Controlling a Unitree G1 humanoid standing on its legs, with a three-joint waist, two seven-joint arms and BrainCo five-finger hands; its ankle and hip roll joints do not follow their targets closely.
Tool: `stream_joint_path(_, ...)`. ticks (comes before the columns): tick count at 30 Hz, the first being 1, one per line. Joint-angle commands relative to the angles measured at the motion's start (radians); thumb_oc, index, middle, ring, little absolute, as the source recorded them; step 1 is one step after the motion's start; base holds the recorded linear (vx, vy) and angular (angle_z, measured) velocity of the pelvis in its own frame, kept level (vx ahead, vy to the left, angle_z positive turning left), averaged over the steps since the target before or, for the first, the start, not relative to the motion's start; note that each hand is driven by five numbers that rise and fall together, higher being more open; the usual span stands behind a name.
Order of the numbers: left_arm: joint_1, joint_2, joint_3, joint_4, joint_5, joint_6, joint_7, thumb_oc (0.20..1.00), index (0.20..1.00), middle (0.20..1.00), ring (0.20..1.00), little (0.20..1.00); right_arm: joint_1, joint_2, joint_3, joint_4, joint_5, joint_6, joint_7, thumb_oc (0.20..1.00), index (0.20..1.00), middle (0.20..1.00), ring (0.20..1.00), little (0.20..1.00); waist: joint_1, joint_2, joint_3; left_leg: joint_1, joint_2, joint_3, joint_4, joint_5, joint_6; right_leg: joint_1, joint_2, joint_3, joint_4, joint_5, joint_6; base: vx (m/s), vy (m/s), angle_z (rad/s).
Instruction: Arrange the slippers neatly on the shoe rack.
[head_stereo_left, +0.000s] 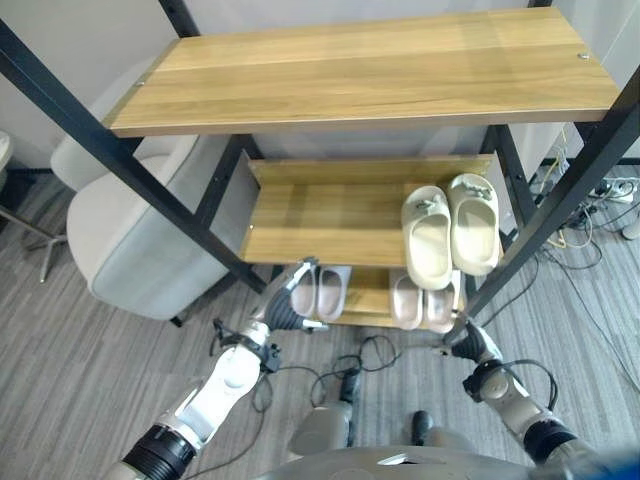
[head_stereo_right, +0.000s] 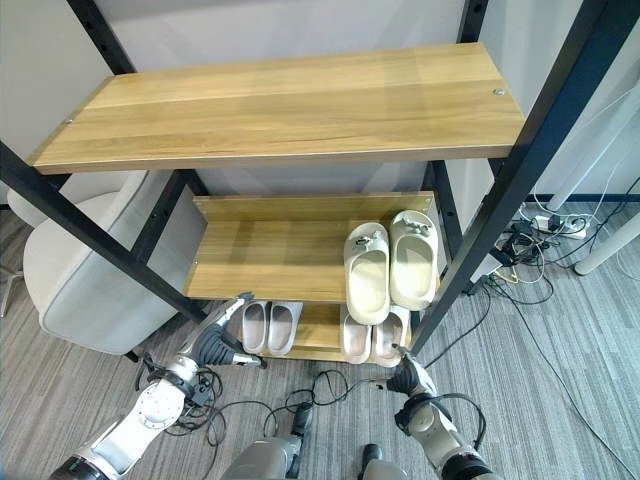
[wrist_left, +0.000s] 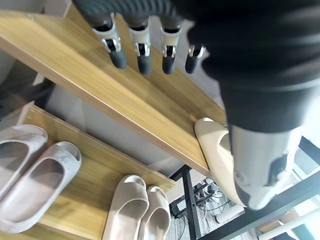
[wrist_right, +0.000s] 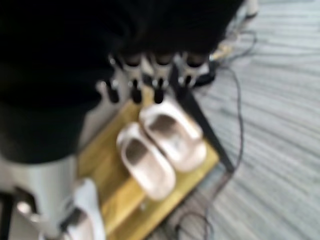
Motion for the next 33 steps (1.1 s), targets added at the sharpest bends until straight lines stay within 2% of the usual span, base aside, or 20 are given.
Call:
stream_joint_path(1, -0.066, -0.005, -0.028, -0.023, 0.038, -0.03, 0.003, 1.0, 1.0, 1.0, 1.0, 1.0, 0.028, 0.024, 0.01, -0.048, 0.029, -0.05, 0.025, 1.0, 1.0, 1.0, 1.0, 1.0, -0.002, -0.034, -0.005, -0.029, -0.036, 0.006, 0.082, -0.108, 0.009, 0.037, -0.043, 0.004, -0.087, 0.015, 0.076, 0.02, 0.004, 0.07)
stream_joint_path(8, -0.095, -0.002, -0.055, -0.004, 0.063, -0.025, 0.001, 1.0, 1.0, 1.0, 1.0, 1.0, -0.001, 0.048, 0.038, -0.012, 0.014, -0.043, 0.027, 1.0, 1.0, 1.0, 1.0, 1.0, 0.008, -0.043, -0.01, -0.025, -0.04, -0.009, 0.081, -0.109, 0.009, 0.047, -0.044, -0.016, -0.093, 0.011, 0.075, 0.01, -0.005, 0.06)
stream_joint_path(13, -0.101, -0.012, -0.078, 0.03, 0.081, -0.031, -0.009, 1.0, 1.0, 1.0, 1.0, 1.0, -0.041, -0.002, 0.086, -0.109, -0.068, -0.049, 0.027, 1.0, 1.0, 1.0, 1.0, 1.0, 0.014, -0.046, -0.012, -0.023, -0.042, -0.017, 0.082, -0.109, 0.009, 0.051, -0.043, -0.021, -0.092, 0.007, 0.072, 0.0, -0.003, 0.04)
stream_joint_path(15, -0.104, -0.053, -0.093, 0.121, 0.064, -0.018, -0.015, 1.0, 1.0, 1.0, 1.0, 1.0, -0.068, -0.055, 0.106, -0.184, -0.157, -0.045, 0.014, 1.0, 1.0, 1.0, 1.0, 1.0, 0.014, -0.051, -0.012, -0.02, -0.042, -0.02, 0.084, -0.11, 0.009, 0.055, -0.043, -0.026, -0.092, 0.005, 0.071, 0.0, 0.0, 0.0)
stream_joint_path(18, -0.099, -0.109, -0.098, 0.24, 0.041, -0.006, -0.005, 1.0, 1.0, 1.0, 1.0, 1.0, -0.056, -0.07, 0.111, -0.207, -0.187, -0.042, 0.014, 1.0, 1.0, 1.0, 1.0, 1.0, 0.011, -0.052, -0.01, -0.018, -0.043, -0.023, 0.085, -0.11, 0.008, 0.056, -0.044, -0.027, -0.091, 0.004, 0.069, 0.0, -0.005, 0.01)
stream_joint_path(19, -0.103, -0.155, -0.105, 0.344, 0.027, 0.003, 0.001, 1.0, 1.0, 1.0, 1.0, 1.0, -0.044, -0.061, 0.112, -0.184, -0.193, -0.037, 0.016, 1.0, 1.0, 1.0, 1.0, 1.0, 0.009, -0.053, -0.009, -0.017, -0.043, -0.024, 0.086, -0.11, 0.008, 0.058, -0.043, -0.028, -0.091, 0.003, 0.068, 0.01, -0.022, 0.03)
stream_joint_path(22, -0.106, -0.211, -0.098, 0.485, -0.003, 0.025, 0.009, 1.0, 1.0, 1.0, 1.0, 1.0, -0.028, -0.053, 0.114, -0.157, -0.209, -0.025, 0.006, 1.0, 1.0, 1.0, 1.0, 1.0, 0.009, -0.058, -0.009, -0.017, -0.042, -0.027, 0.087, -0.11, 0.007, 0.058, -0.042, -0.032, -0.091, 0.001, 0.066, 0.01, -0.02, 0.07)
stream_joint_path(26, -0.117, -0.269, -0.1, 0.682, 0.013, 0.043, 0.028, 1.0, 1.0, 1.0, 1.0, 1.0, -0.013, -0.04, 0.096, -0.127, -0.191, -0.024, -0.011, 1.0, 1.0, 1.0, 1.0, 1.0, 0.0, -0.059, -0.008, -0.016, -0.04, -0.025, 0.084, -0.11, 0.006, 0.059, -0.04, -0.03, -0.093, 0.001, 0.067, 0.0, -0.003, 0.05)
stream_joint_path(28, -0.125, -0.323, -0.109, 0.799, 0.034, 0.061, 0.043, 1.0, 1.0, 1.0, 1.0, 1.0, -0.004, -0.022, 0.089, -0.106, -0.166, -0.029, -0.032, 1.0, 1.0, 1.0, 1.0, 1.0, -0.003, -0.067, -0.013, -0.006, -0.04, -0.021, 0.078, -0.115, 0.002, 0.069, -0.039, -0.025, -0.095, -0.002, 0.069, -0.21, 0.259, -0.01)
stream_joint_path(33, -0.144, -0.354, -0.101, 0.87, 0.011, 0.072, 0.044, 1.0, 1.0, 1.0, 1.0, 1.0, 0.006, -0.005, 0.072, -0.133, -0.116, -0.031, -0.01, 1.0, 1.0, 1.0, 1.0, 1.0, -0.014, -0.08, -0.033, 0.018, -0.03, -0.015, 0.051, -0.111, 0.006, 0.074, -0.043, -0.031, -0.101, 0.009, 0.072, -0.01, 0.037, 0.05)
